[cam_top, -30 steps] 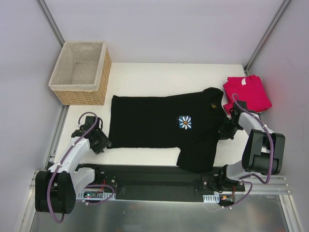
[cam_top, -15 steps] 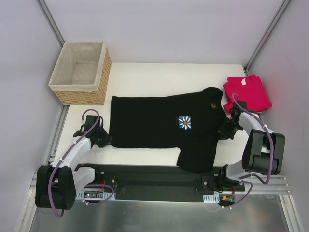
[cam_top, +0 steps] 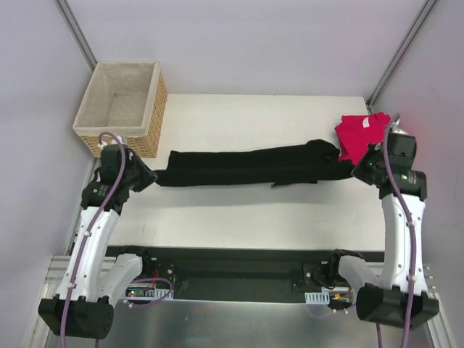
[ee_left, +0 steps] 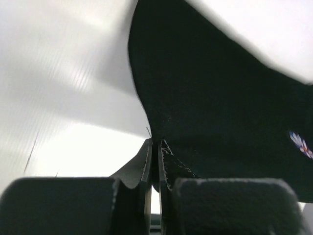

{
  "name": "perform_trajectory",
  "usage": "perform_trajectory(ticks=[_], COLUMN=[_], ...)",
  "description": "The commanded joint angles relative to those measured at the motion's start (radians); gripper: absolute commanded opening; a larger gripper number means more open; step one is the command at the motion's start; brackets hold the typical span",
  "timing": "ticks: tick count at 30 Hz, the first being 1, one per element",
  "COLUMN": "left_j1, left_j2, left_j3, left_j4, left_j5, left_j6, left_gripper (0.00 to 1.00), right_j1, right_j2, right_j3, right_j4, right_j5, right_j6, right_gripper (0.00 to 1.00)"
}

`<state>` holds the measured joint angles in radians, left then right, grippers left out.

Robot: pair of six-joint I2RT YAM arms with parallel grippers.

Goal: Fold and stack the t-shirts

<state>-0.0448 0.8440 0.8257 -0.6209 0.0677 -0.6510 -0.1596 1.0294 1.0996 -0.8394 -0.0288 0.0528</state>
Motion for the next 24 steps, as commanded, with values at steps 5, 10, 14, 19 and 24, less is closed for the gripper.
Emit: perform_trajectory(ticks=[5,10,14,19,24], left_j1=[0.005,0.005,-0.004,-0.006,-0.006], left_j2=[-0.014,-0.022,-0.042,-0.046,-0.059], left_j3=[0.329,0.568,0.76,0.923,1.016], left_j4=[-0.155,-0.24,-0.307,-0.332,-0.333], left_j5=[-0.06,-0.112,-0.135,-0.071,-0.031], left_j6=[0.129,0.191,0.223,0.26,0.303], left_gripper=[0.0,0.0,0.0,0.0,0.0], right_j1=[-0.011,-0.009,0.015,0.043,0.049], right_j2=[-0.121,-0.195,-0.261,-0.31,-0.33], right_j3=[0.304,0.508,0.675,0.88,0.956], right_j4=[-0.167,-0.184,-0.214,-0.169,-0.168], right_j5=[0.125,0.193,0.221,0.207,0.191], right_j6=[-0.056,-0.08,-0.105,-0.136,-0.157], right_gripper=[0.0,0.01,0.0,0.0,0.0])
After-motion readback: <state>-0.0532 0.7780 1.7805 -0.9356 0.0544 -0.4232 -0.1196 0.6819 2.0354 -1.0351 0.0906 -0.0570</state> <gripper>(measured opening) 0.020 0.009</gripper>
